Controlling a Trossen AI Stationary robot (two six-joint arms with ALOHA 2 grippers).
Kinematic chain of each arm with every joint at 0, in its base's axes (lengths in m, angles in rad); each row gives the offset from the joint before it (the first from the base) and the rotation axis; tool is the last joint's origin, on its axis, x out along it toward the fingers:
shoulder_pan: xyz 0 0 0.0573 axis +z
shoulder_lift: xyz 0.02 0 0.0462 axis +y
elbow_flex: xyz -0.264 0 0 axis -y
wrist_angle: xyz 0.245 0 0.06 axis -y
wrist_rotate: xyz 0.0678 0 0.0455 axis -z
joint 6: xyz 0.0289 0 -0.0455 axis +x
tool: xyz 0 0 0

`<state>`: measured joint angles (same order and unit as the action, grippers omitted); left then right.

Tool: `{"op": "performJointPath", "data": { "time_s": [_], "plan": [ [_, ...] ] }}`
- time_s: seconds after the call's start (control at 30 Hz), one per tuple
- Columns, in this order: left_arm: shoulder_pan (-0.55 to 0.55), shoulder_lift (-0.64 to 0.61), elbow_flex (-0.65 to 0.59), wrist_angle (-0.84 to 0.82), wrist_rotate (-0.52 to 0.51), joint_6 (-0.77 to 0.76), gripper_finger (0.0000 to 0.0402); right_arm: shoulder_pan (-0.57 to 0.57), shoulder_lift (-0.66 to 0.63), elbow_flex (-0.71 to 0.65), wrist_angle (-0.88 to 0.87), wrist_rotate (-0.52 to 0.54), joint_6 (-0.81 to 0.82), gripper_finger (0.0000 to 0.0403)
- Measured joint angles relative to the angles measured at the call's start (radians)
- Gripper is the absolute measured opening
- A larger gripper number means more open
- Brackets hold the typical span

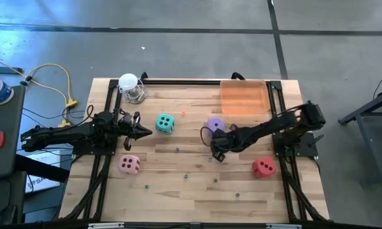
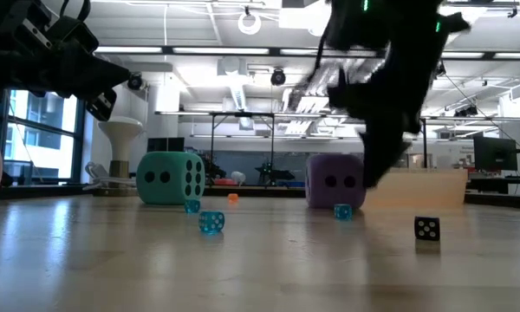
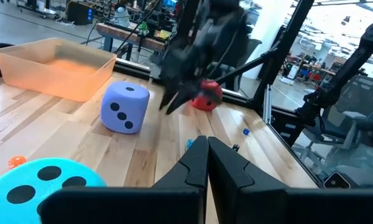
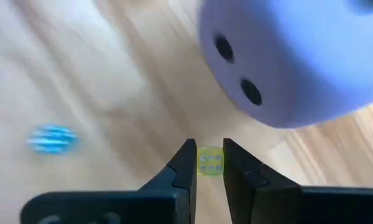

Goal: Pick & Place Dice
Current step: Put the small light green die into the orange bin

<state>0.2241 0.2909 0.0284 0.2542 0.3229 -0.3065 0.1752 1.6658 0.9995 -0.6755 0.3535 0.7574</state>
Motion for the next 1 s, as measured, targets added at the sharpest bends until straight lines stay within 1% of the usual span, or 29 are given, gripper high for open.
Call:
{"op": "performJointPath", "data": {
  "time_s": [0.13, 0.3, 0.4, 0.5, 0.67, 0.73, 0.87, 1.0],
  "plan": [
    [0.000, 0.000, 0.000, -0.007, 0.000, 0.000, 0.0002, 0.033, -0.093, 0.030, -0.245, 0.100, 0.115, 0.0038],
    [-0.003, 0.000, 0.000, -0.008, -0.002, 0.000, 0.0002, 0.031, -0.214, 0.041, -0.437, 0.256, 0.266, 0.0038],
    [-0.005, 0.000, 0.000, -0.008, -0.005, 0.000, 0.0002, -0.019, -0.271, 0.041, -0.537, 0.335, 0.328, 0.0038],
    [-0.006, 0.000, 0.000, -0.007, -0.012, 0.000, 0.0002, -0.108, -0.322, 0.041, -0.609, 0.382, 0.345, 0.0038],
    [-0.006, 0.000, 0.000, -0.007, -0.021, 0.003, 0.0002, -0.315, -0.354, 0.041, -0.591, 0.429, 0.246, 0.0038],
    [-0.006, 0.000, 0.000, -0.007, -0.023, 0.003, 0.0002, -0.417, -0.355, 0.036, -0.572, 0.429, 0.201, 0.0038],
    [-0.006, 0.000, 0.000, -0.007, -0.023, 0.003, 0.0002, -0.592, -0.352, -0.012, -0.441, 0.383, 0.077, 0.0047],
    [-0.006, 0.000, 0.000, -0.007, -0.023, 0.003, 0.0002, -0.715, -0.350, -0.081, -0.283, 0.347, -0.047, 0.0052]
  ]
}}
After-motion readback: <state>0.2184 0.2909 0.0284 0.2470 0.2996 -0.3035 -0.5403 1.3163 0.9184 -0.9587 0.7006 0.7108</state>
